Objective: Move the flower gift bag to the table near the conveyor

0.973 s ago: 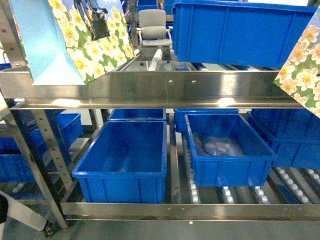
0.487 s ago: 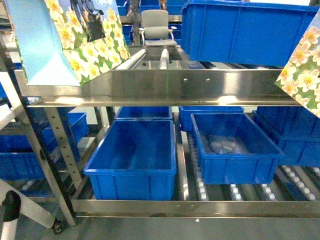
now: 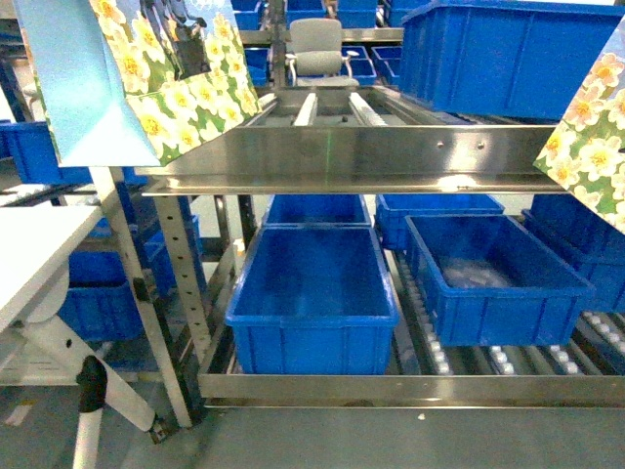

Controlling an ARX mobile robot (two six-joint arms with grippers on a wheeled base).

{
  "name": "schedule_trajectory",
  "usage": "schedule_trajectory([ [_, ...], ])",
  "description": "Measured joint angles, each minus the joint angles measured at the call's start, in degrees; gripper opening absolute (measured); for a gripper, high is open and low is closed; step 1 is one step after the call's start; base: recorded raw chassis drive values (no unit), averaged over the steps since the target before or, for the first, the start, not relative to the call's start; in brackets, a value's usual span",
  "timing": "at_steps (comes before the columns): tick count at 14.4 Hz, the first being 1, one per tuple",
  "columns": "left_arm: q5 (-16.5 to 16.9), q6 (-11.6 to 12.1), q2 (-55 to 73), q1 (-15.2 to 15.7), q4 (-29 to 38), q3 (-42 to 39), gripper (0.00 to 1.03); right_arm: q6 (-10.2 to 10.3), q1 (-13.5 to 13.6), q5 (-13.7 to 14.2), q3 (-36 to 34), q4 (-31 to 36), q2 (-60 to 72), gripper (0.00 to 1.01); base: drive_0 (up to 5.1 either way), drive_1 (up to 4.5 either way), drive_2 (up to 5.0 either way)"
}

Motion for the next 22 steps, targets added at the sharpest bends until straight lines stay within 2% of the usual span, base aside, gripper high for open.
schedule_trajectory([
  [22,-0.13,0.0,0.0,0.0,-0.07,0.0,0.02,0.0,0.0,0.0,-0.02,-0.11,0.02,0.02,-4.9,2.42,2.6],
])
